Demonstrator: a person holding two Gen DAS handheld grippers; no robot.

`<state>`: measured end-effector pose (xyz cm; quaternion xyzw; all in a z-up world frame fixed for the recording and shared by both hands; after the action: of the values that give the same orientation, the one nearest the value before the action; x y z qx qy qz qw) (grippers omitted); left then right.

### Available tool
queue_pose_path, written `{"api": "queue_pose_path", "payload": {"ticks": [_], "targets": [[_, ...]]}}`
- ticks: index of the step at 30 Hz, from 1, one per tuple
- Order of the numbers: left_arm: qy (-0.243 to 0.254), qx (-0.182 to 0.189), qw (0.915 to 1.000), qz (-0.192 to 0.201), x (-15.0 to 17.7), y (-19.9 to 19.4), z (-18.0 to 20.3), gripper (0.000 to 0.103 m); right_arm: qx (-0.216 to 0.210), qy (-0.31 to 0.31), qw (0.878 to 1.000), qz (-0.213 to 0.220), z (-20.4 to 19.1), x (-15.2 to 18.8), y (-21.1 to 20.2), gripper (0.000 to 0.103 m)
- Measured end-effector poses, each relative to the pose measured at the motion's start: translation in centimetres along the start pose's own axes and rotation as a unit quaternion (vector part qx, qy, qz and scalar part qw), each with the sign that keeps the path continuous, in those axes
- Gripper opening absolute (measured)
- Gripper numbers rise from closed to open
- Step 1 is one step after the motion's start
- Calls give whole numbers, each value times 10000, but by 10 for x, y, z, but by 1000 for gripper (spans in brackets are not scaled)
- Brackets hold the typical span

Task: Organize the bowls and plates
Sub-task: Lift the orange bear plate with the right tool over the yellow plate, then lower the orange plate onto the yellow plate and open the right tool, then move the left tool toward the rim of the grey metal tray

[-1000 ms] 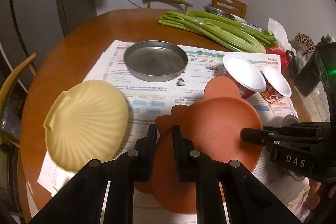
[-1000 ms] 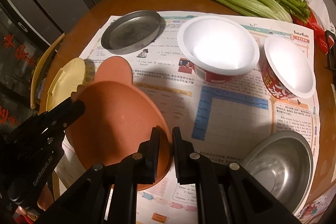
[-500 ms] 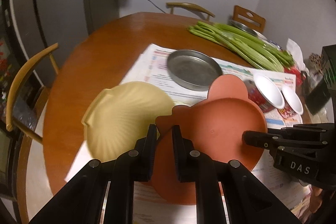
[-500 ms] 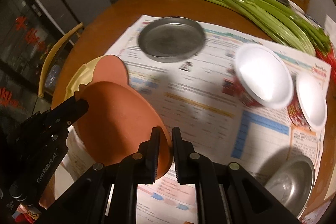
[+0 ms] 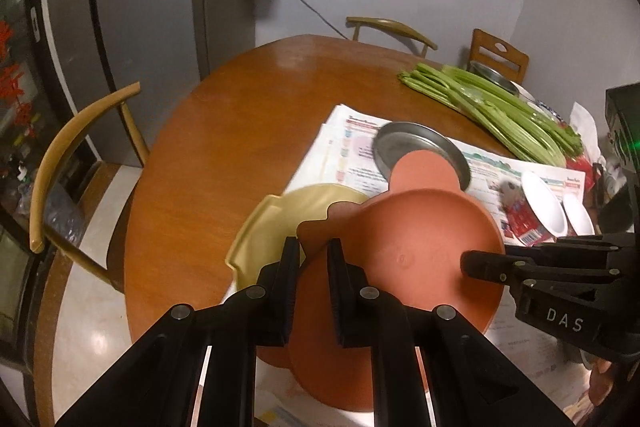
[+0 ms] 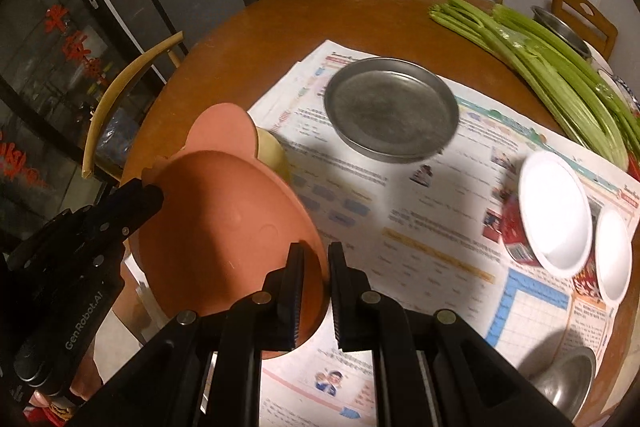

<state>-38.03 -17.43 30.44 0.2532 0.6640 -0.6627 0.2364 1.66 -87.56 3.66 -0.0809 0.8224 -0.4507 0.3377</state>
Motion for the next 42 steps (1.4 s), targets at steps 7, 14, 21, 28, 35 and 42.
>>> {"api": "queue_pose_path", "payload": {"ticks": [7,14,21,28,35,42], "targets": [[-194,-72,9997,-114,-6,13,-24,13,-19,-158,9997,-187,-23,-12,19,13],[-190,36,9996,-208,-17,27,-28,9,-55,-246,9992,-323,-41,-26,36,13],[-15,81,9999,-145,-27,34,-19,9,-86,-334,9983,-468,-54,-31,52,12],[-434,335,9984,-109,-29,40,-32,29,-135,-196,9988,-432,-47,-36,51,12],[-600,524,9968,33,-32,35,-34,69,-118,-120,9990,-413,-42,-41,49,15],[-615,526,9967,44,-31,31,-32,70,-65,-86,9998,-191,-37,-45,43,47]]}}
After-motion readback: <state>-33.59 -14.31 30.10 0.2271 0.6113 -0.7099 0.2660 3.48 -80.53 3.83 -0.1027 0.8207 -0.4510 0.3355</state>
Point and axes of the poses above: each gripper's, at about its wrist camera, not at the fingertips, and y roughly the way its jaws point, z to its right, x to its underside, the point moved 5 cm from there along y, roughly the way its jaws point, and after that the axes turned 11 degrees about y, right-handed, at the moved point
